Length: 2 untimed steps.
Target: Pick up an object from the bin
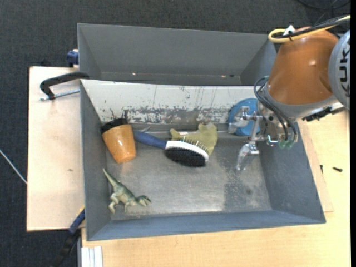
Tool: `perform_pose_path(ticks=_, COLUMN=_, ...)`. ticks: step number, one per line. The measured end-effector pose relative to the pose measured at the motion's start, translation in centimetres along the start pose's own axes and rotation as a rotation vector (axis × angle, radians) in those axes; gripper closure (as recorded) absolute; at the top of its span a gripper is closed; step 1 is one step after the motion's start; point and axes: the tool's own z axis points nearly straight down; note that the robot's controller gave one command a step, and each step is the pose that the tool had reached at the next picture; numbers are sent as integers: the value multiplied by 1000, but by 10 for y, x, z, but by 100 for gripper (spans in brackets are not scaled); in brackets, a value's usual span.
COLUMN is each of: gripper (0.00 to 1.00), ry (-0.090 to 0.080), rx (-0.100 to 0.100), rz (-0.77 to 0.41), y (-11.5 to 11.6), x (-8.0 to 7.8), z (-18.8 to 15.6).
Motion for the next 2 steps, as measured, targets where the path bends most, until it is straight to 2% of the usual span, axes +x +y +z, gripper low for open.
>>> perform_pose_path(ticks=1, gripper=0, ry=-13, rx=4, rz=-452, y=32, x=-51, z=126)
perform_pose_path(ticks=2, gripper=0, ry=-11, rx=4, rz=-420, y=81, x=-13, z=127)
